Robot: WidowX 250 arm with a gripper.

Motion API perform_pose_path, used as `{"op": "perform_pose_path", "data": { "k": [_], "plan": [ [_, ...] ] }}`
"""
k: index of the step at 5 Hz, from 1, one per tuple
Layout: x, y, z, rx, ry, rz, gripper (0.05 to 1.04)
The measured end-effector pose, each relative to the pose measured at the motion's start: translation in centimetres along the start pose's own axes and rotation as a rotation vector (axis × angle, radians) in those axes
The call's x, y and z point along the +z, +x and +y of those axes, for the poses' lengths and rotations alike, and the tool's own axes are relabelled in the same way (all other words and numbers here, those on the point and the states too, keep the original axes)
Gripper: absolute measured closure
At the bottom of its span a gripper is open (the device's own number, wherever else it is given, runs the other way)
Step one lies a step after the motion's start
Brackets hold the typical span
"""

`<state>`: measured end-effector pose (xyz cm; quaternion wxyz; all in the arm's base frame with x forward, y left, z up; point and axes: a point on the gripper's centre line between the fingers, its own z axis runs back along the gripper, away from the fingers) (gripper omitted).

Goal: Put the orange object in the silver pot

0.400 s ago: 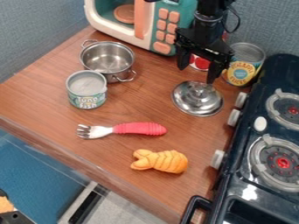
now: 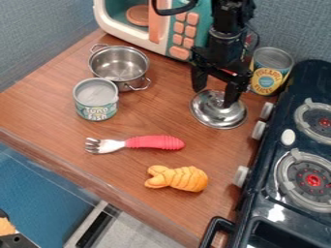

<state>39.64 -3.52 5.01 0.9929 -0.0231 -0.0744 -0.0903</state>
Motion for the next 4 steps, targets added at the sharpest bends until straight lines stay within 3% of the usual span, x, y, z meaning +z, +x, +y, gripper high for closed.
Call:
{"op": "perform_pose_path", "data": {
  "k": [1,2,3,4],
  "plan": [
    [3.3,-1.5,0.5,-0.073,0.017,-0.054,0.084],
    [5.3,-4.5,1.1,-0.166,-0.002,-0.094,0.084],
    [5.8,-7.2,0.2,-0.273,-0.003,-0.095,0.084],
    [4.2,-9.8,-2.6,-0.408,-0.049,-0.067,0.084]
  ]
}}
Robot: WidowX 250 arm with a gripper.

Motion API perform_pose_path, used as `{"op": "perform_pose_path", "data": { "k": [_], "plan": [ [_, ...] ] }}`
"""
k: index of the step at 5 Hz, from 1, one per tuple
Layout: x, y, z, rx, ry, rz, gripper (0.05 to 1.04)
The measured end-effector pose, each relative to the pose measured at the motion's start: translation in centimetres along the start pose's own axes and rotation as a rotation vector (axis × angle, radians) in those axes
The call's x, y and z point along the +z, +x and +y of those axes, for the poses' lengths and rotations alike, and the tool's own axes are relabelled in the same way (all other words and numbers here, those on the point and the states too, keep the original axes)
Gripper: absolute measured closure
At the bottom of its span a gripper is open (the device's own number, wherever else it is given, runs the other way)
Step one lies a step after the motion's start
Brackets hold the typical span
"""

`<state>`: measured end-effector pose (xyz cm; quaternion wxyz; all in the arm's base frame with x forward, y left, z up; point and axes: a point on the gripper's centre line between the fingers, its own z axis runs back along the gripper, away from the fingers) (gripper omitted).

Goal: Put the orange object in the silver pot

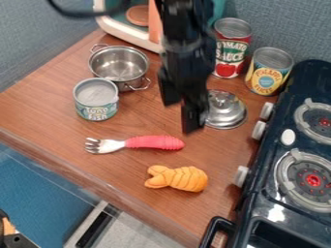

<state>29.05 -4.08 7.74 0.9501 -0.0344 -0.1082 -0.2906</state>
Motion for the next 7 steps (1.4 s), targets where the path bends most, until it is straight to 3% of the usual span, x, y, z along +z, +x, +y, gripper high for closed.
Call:
{"op": "perform_pose_path", "data": {
  "k": [3,5,7],
  "plan": [
    [-4.6,-1.7,-3.4,-0.199,-0.032,0.060,0.083],
    [-6.2,-2.0,-4.0,-0.245,-0.038,0.095,0.130],
    [-6.3,-2.2,-3.5,-0.219,-0.003,0.089,0.669]
  ]
}}
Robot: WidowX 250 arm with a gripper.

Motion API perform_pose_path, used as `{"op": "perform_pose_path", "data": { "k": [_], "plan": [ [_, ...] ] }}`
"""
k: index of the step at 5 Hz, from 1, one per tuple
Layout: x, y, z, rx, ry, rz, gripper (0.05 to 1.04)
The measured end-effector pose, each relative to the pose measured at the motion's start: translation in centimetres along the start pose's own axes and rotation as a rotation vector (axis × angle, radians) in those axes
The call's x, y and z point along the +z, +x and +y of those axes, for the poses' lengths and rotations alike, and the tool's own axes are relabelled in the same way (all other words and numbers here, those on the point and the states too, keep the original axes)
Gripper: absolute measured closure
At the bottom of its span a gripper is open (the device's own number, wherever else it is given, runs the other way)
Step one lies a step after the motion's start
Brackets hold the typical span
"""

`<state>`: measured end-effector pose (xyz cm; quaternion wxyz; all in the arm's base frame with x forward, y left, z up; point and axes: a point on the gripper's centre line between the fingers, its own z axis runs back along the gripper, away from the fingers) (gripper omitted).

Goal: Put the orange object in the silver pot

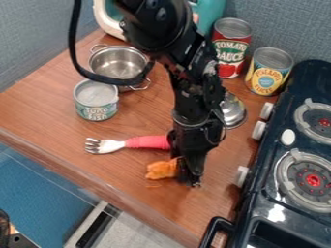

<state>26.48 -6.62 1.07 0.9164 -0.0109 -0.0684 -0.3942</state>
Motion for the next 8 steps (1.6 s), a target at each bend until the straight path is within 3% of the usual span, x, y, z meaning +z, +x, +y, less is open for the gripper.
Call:
{"op": "perform_pose_path", "data": {
  "k": [2,4,5,6,8],
  "plan": [
    [0.8,0.0,0.9,0.037,0.006,0.020,0.709],
    [7.1,1.2,8.7,0.266,0.078,-0.131,0.709],
    [8.6,0.6,12.7,0.369,0.125,-0.142,0.709],
    [8.0,-0.9,16.1,0.479,0.130,-0.114,0.709],
    [6.6,-3.0,19.8,0.621,0.162,-0.076,0.709]
  ]
}}
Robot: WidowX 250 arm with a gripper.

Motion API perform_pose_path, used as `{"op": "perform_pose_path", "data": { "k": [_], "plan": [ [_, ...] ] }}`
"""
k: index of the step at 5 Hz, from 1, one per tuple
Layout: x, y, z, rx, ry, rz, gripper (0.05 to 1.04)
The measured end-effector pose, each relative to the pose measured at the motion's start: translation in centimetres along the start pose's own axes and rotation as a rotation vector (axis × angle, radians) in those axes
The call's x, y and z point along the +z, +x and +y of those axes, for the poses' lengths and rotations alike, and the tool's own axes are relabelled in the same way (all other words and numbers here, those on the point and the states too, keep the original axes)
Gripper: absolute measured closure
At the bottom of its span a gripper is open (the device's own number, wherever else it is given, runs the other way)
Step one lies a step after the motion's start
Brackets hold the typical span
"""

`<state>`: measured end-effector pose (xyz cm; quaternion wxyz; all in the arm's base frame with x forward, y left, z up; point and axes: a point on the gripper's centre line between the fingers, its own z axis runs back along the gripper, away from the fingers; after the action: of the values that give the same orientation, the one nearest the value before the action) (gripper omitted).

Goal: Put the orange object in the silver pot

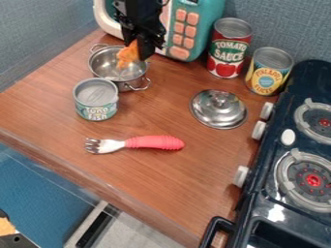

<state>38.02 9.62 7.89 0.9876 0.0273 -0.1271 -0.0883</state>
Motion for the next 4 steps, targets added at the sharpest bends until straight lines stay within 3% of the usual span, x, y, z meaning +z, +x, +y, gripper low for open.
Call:
{"op": "perform_pose_path", "data": {
  "k": [3,4],
  "plan": [
    [-3.9,0.0,1.3,0.033,0.029,0.074,0.709],
    [-4.3,-0.1,1.5,0.054,0.035,0.094,0.628]
  ]
}}
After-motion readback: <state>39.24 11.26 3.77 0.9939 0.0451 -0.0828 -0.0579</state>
